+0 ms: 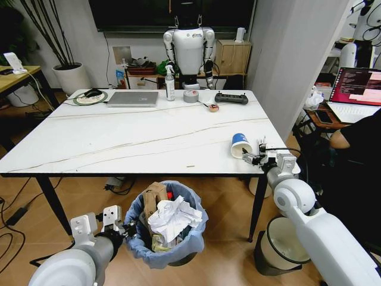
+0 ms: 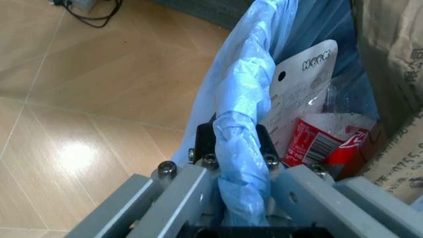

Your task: Pick up the trash bin and place the trash from the table into it.

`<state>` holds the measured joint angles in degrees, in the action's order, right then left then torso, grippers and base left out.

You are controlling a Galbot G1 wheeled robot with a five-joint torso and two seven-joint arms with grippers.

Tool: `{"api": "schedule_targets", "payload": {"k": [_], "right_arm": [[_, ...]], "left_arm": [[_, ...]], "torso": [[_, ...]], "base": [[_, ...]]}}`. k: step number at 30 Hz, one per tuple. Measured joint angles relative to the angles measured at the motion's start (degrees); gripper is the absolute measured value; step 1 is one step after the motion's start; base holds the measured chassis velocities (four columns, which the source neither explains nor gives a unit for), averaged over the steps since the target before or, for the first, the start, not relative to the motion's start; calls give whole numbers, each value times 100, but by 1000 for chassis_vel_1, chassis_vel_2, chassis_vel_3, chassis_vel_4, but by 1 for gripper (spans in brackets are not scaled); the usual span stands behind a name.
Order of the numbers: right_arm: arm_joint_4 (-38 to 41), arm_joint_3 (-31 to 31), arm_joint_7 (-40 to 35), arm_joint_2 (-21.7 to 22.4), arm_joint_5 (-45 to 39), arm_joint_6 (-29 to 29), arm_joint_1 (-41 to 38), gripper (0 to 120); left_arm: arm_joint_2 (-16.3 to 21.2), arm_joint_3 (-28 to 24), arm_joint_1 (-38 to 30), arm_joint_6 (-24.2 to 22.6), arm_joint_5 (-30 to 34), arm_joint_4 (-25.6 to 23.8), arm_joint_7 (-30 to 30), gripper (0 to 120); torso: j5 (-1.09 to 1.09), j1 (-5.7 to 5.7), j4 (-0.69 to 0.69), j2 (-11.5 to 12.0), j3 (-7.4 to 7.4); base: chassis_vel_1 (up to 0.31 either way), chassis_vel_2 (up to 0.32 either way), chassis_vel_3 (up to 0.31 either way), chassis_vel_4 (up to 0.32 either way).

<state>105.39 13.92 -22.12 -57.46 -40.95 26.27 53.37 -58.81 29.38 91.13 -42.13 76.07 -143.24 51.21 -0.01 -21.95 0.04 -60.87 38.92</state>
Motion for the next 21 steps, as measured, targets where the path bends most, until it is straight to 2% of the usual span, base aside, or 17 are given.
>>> {"api": "schedule_targets", "payload": {"k": [5, 10, 11, 18, 20, 21], "right_arm": [[-112, -27, 18, 2, 5, -12, -84, 95], [-313, -109, 93, -4, 90, -103, -249, 72], [-313, -109, 93, -4, 90, -103, -249, 72], [-325, -221, 96, -9, 90, -167, -300, 41], [-325, -232, 96, -9, 89, -171, -300, 40], [-339, -284, 96, -12, 88, -186, -334, 34]], "left_arm": [[2, 2, -1, 0, 2, 0, 0, 0], [7, 6, -9, 0, 8, 0, 1, 0], [7, 6, -9, 0, 8, 0, 1, 0], [18, 16, -25, 0, 19, 0, 1, 0], [18, 15, -25, 0, 19, 0, 1, 0], [19, 14, -26, 0, 20, 0, 1, 0]], "torso": [[0, 0, 0, 0, 0], [1, 0, 0, 0, 0], [1, 0, 0, 0, 0], [1, 1, 0, 0, 0], [1, 1, 0, 0, 0], [0, 1, 0, 0, 0]], "base": [[0, 0, 0, 0], [0, 0, 0, 0], [0, 0, 0, 0], [0, 0, 0, 0], [0, 0, 0, 0], [0, 0, 0, 0]]}}
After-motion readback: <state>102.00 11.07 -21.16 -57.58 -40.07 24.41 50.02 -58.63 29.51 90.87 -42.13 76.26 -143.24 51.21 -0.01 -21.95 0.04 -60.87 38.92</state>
